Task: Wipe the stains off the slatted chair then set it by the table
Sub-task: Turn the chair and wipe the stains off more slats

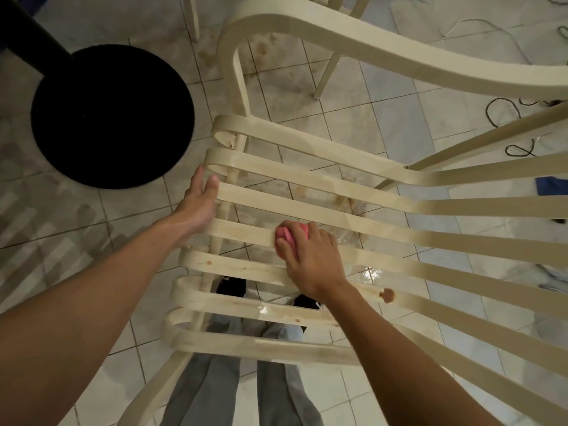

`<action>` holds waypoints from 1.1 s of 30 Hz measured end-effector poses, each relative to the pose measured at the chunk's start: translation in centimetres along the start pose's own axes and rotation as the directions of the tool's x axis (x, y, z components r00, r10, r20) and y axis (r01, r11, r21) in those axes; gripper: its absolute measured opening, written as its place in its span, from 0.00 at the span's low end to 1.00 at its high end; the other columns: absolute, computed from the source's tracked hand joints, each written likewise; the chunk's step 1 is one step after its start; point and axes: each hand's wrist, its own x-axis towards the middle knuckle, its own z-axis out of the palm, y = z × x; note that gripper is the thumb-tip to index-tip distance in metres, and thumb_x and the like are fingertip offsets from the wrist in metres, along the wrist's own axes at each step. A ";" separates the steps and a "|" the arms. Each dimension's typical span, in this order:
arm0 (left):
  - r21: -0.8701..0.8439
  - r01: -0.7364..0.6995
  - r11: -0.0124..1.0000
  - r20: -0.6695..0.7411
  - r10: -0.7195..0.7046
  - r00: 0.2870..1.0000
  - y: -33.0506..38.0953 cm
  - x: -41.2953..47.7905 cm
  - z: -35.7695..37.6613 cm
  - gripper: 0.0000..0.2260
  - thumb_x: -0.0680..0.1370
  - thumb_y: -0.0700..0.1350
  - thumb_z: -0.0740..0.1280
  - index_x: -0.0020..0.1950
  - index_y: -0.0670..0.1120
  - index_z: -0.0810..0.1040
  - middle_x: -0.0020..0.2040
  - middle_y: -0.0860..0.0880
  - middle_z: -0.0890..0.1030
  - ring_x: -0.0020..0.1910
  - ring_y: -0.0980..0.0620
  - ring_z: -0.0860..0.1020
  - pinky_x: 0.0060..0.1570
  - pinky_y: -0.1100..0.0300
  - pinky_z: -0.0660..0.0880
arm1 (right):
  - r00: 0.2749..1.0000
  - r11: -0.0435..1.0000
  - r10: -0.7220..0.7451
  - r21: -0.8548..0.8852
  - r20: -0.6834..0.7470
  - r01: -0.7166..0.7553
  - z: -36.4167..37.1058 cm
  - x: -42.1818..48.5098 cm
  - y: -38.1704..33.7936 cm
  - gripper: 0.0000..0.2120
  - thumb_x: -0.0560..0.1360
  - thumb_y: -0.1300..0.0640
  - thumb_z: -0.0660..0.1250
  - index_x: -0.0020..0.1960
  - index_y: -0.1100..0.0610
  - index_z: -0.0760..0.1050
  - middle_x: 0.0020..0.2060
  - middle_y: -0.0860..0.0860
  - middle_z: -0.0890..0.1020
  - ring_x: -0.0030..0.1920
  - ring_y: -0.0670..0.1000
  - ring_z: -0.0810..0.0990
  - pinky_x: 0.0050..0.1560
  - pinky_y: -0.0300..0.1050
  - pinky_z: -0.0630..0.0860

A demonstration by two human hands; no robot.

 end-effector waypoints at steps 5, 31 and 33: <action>0.024 -0.006 1.000 -0.029 0.007 1.000 0.1 -0.3 0.3 0.25 0.84 0.62 0.46 0.80 0.63 0.44 0.80 0.49 0.57 0.77 0.43 0.60 0.74 0.47 0.57 | 0.993 0.991 0.113 -0.076 0.016 -0.111 -2.5 -2.4 8.2 0.18 0.81 0.38 0.45 0.63 0.42 0.66 0.55 0.50 0.77 0.56 0.55 0.75 0.64 0.58 0.69; -0.201 -0.047 0.979 0.023 0.053 0.998 -0.9 0.0 0.5 0.23 0.85 0.60 0.48 0.79 0.66 0.46 0.81 0.56 0.52 0.78 0.49 0.57 0.76 0.47 0.53 | 0.993 0.998 -0.037 0.051 0.109 0.032 -1.5 1.0 0.2 0.14 0.83 0.43 0.54 0.64 0.47 0.68 0.55 0.52 0.76 0.52 0.54 0.74 0.55 0.52 0.74; -0.272 -0.050 0.961 -0.003 0.051 0.999 -1.2 -0.2 0.5 0.22 0.85 0.59 0.50 0.78 0.66 0.50 0.80 0.56 0.55 0.77 0.49 0.61 0.76 0.48 0.55 | 0.991 0.993 -0.084 0.092 0.106 0.075 -0.8 2.1 -2.5 0.16 0.82 0.41 0.56 0.66 0.46 0.67 0.57 0.53 0.77 0.53 0.55 0.76 0.55 0.52 0.75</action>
